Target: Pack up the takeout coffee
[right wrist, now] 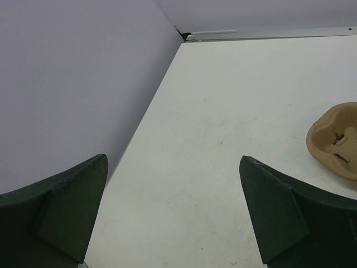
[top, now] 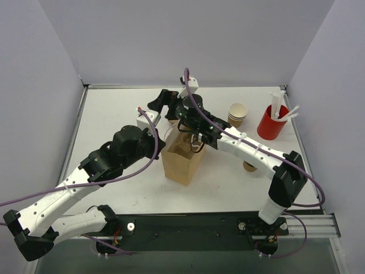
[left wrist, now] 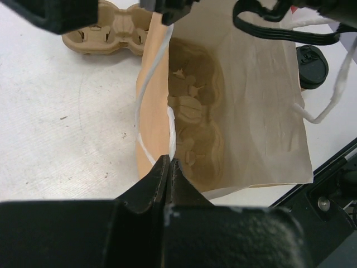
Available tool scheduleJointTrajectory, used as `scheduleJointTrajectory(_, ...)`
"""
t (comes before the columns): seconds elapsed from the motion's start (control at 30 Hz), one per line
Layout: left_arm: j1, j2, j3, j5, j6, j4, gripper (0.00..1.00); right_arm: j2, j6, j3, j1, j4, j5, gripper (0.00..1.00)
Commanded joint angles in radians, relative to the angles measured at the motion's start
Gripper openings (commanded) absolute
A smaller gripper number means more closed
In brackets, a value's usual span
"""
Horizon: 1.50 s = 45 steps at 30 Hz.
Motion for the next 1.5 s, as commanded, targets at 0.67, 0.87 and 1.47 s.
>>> scheduleJointTrajectory(0.67, -0.036, 0.009, 0.022, -0.048, -0.053, -0.01, 0.0, 0.0, 0.067, 0.168, -0.074, 0.146, 0.037, 1.0)
scheduleJointTrajectory(0.87, -0.036, 0.008, 0.026, -0.073, -0.065, -0.013, 0.0, -0.032, 0.092, 0.176, -0.102, 0.094, 0.048, 1.0)
scheduleJointTrajectory(1.47, -0.039, -0.008, 0.041, -0.143, -0.137, -0.001, 0.0, -0.173, -0.068, 0.369, -0.088, -0.719, 0.293, 1.0)
